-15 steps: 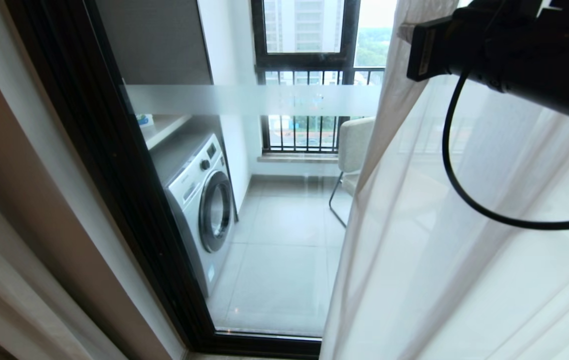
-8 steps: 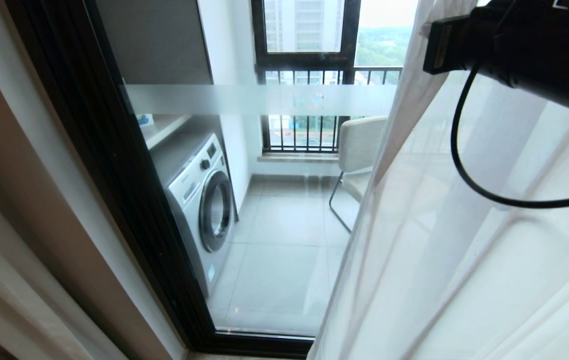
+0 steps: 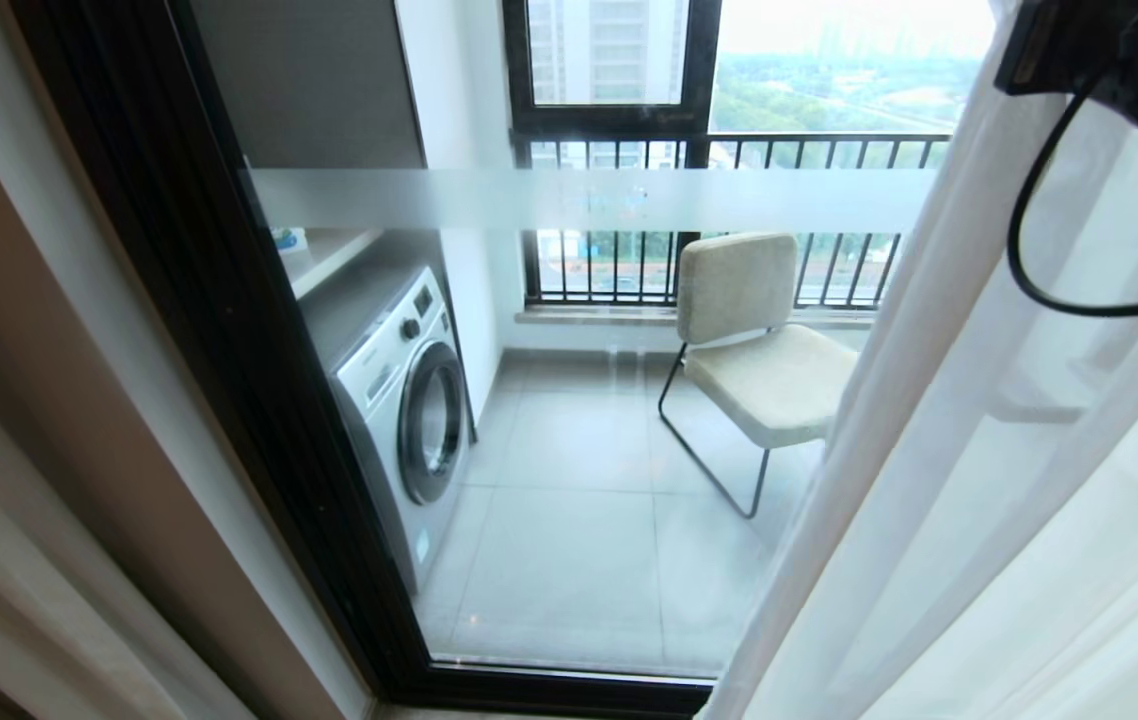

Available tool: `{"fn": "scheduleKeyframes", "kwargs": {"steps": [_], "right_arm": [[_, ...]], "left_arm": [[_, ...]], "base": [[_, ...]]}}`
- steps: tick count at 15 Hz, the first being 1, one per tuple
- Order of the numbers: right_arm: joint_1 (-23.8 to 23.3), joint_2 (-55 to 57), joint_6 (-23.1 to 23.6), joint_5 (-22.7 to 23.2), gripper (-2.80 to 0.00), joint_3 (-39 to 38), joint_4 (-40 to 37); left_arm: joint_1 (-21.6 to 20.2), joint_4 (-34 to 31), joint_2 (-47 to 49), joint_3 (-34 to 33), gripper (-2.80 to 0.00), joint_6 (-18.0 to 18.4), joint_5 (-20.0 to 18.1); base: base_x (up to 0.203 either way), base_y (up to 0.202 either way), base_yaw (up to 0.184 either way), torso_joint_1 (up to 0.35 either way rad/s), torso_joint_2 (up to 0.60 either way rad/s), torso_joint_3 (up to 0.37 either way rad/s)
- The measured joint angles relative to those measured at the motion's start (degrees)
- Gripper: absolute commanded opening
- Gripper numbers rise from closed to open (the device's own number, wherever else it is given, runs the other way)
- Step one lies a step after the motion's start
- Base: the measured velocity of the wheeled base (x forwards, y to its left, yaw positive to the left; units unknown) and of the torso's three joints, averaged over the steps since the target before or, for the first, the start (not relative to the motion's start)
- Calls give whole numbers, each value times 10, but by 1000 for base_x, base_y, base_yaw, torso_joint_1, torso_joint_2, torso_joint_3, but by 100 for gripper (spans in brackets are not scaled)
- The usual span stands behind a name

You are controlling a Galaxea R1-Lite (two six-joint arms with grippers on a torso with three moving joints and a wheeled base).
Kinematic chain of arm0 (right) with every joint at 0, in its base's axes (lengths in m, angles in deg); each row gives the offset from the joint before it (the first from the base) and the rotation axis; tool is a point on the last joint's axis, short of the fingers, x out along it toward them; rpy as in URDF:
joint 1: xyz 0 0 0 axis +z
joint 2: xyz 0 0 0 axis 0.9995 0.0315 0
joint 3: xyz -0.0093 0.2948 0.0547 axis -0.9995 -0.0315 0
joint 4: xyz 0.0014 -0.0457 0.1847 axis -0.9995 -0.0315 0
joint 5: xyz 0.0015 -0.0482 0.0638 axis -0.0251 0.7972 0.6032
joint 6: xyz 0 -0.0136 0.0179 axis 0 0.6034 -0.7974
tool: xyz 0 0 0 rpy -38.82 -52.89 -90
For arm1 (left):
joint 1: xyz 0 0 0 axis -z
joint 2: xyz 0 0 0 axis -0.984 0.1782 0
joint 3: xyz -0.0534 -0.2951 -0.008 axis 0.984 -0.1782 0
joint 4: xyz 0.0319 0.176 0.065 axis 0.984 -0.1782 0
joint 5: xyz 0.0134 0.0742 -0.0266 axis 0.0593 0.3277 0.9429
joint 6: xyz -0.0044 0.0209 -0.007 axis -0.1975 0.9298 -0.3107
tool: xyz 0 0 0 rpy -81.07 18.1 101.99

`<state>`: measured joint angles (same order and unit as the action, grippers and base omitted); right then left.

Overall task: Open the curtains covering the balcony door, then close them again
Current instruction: Close the inner curtains on both sides

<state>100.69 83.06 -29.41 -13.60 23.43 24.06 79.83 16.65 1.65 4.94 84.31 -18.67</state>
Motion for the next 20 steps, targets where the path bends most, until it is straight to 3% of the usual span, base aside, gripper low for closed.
{"fn": "scheduleKeyframes", "kwargs": {"steps": [2, 3, 4, 20], "right_arm": [[-12, -6, -8, 0, -280, -4, -3], [-14, -8, -9, 1, -201, -4, -2], [-14, -10, -9, 1, 0, -4, -1], [-17, -49, -11, 2, 0, -17, -6]], "left_arm": [[0, 0, 0, 0, -280, 0, 0], [0, 0, 0, 0, -280, 0, 0], [0, 0, 0, 0, -280, 0, 0], [0, 0, 0, 0, -280, 0, 0]], "base": [[0, 0, 0, 0, 0, 0], [0, 0, 0, 0, 0, 0], [0, 0, 0, 0, 0, 0], [0, 0, 0, 0, 0, 0]]}}
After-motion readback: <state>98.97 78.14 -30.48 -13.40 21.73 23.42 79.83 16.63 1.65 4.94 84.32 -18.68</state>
